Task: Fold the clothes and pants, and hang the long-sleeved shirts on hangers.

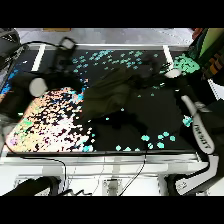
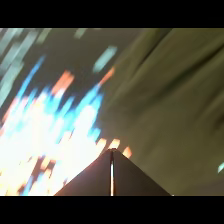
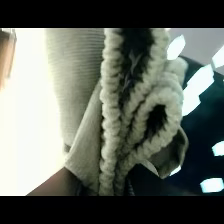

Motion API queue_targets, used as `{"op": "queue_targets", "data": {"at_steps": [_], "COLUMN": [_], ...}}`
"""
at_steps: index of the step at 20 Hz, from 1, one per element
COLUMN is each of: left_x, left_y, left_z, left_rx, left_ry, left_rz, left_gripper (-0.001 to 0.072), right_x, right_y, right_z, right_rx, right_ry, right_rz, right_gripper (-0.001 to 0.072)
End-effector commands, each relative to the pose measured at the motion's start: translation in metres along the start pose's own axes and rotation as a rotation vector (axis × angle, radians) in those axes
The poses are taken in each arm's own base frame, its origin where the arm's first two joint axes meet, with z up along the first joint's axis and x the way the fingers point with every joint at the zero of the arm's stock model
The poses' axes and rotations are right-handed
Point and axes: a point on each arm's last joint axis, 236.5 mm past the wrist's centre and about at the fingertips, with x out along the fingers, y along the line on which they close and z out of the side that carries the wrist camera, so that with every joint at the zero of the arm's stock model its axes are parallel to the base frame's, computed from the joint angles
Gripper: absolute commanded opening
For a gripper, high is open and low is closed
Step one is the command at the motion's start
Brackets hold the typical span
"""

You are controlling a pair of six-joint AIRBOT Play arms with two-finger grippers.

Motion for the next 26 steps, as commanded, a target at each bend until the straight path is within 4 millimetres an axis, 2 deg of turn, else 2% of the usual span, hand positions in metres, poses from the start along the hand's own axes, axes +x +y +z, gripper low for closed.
{"op": "queue_targets", "data": {"at_steps": [1,4,5,7,9,12,15,18,19,20,21,23,25,26], "left_x": [-0.034,-0.044,-0.044,-0.043,-0.043,-0.043,-0.043,-0.043,-0.043,-0.043,-0.043,-0.043,-0.043,-0.043], "left_y": [0.080,0.091,0.091,0.089,0.089,0.089,0.089,0.089,0.089,0.089,0.089,0.089,0.089,0.089], "left_z": [-0.085,-0.108,-0.109,-0.108,-0.108,-0.108,-0.108,-0.108,-0.108,-0.108,-0.108,-0.108,-0.108,-0.108], "left_rx": [-0.294,-0.355,-0.355,-0.354,-0.355,-0.355,-0.354,-0.355,-0.354,-0.354,-0.355,-0.355,-0.354,-0.354], "left_ry": [0.278,0.357,0.361,0.359,0.359,0.360,0.361,0.361,0.361,0.361,0.361,0.360,0.361,0.361], "left_rz": [0.216,0.241,0.241,0.236,0.235,0.235,0.235,0.236,0.235,0.235,0.236,0.236,0.235,0.235], "left_gripper": [0.0019,0.0019,0.0019,0.0019,0.0019,0.0019,0.0019,0.0019,0.0019,0.0019,0.0019,0.0019,0.0019,0.0019], "right_x": [-0.120,-0.251,-0.294,-0.380,-0.452,-0.526,-0.605,-0.653,-0.666,-0.678,-0.684,-0.684,-0.673,-0.665], "right_y": [-0.015,-0.057,-0.070,-0.095,-0.114,-0.138,-0.145,-0.142,-0.142,-0.142,-0.142,-0.142,-0.144,-0.147], "right_z": [0.056,0.082,0.081,0.066,0.029,-0.050,-0.119,-0.169,-0.178,-0.181,-0.181,-0.173,-0.161,-0.155], "right_rx": [0.060,0.169,0.195,0.268,0.365,0.550,0.692,0.800,0.817,0.821,0.834,0.829,0.817,0.814], "right_ry": [-0.189,-0.422,-0.490,-0.611,-0.676,-0.654,-0.694,-0.734,-0.757,-0.795,-0.843,-0.884,-0.905,-0.903], "right_rz": [-0.085,-0.286,-0.362,-0.525,-0.698,-0.948,-1.206,-1.357,-1.389,-1.408,-1.406,-1.381,-1.306,-1.270], "right_gripper": [0.0030,0.0030,0.0030,0.0030,0.0029,0.0030,0.0029,0.0030,0.0084,0.0350,0.0668,0.0684,0.0681,0.0651]}}
